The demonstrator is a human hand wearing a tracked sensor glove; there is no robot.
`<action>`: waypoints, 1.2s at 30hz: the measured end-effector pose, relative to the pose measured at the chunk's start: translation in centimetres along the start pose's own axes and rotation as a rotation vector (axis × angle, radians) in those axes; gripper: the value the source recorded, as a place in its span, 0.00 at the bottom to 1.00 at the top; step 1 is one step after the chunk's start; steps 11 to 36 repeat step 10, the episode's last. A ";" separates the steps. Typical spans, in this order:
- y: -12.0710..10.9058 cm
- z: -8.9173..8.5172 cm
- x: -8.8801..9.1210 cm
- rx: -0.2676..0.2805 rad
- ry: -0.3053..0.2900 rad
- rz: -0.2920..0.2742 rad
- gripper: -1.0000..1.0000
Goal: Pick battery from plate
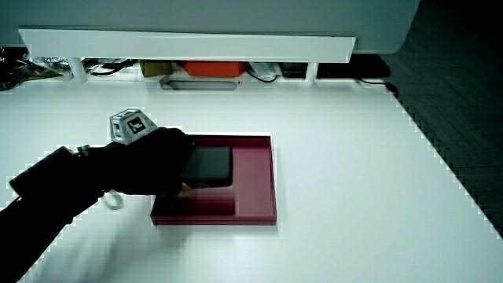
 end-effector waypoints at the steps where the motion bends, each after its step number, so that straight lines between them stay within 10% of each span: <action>1: -0.3 0.1 -0.4 0.002 -0.020 0.002 1.00; 10: -3.8 2.8 -4.6 0.072 -0.033 0.028 1.00; 36: -3.8 2.8 -4.6 0.072 -0.033 0.028 1.00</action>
